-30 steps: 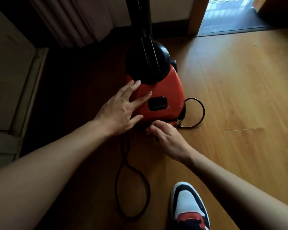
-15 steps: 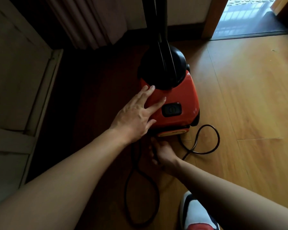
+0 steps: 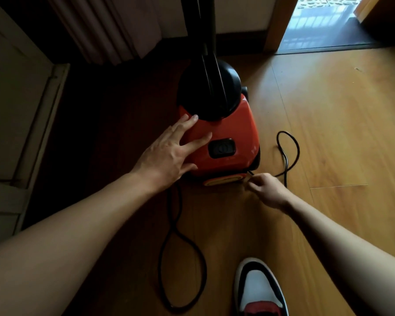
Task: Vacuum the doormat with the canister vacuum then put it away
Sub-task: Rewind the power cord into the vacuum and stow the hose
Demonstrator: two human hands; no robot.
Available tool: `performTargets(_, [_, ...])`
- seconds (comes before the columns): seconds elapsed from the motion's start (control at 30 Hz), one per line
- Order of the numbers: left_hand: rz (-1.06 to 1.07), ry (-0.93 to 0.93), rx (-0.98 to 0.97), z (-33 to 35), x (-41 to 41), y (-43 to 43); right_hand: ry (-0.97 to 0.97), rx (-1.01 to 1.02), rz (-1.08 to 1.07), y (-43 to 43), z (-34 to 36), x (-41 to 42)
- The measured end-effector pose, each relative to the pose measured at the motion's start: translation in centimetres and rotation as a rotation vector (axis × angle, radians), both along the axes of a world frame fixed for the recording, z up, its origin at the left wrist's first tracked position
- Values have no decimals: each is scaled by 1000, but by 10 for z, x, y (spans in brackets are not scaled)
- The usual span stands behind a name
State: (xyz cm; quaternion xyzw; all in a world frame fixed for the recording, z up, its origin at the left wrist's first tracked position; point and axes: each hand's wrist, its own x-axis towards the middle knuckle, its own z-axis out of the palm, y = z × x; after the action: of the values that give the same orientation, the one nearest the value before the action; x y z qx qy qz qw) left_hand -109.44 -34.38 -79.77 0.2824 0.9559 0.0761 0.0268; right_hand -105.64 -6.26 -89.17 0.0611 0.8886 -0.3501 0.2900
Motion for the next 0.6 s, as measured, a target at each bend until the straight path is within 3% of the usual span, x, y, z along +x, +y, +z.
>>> performTargets(0.1, [-1,6,-4,0,0,0,14,66,20,8,13,-9])
performTargets(0.27, [22,-15,1,3,1,2,-187,-435,-293,14,47,-8])
performTargets(0.4, [21,-18,-21,3,1,2,-231,-606,-373,7,70,5])
performTargets(0.5, [29,-9,-43,3,1,3,-176,-605,-252,-6,90,11])
performTargets(0.6, [40,7,-82,5,3,7,-119,-415,101,-29,118,16])
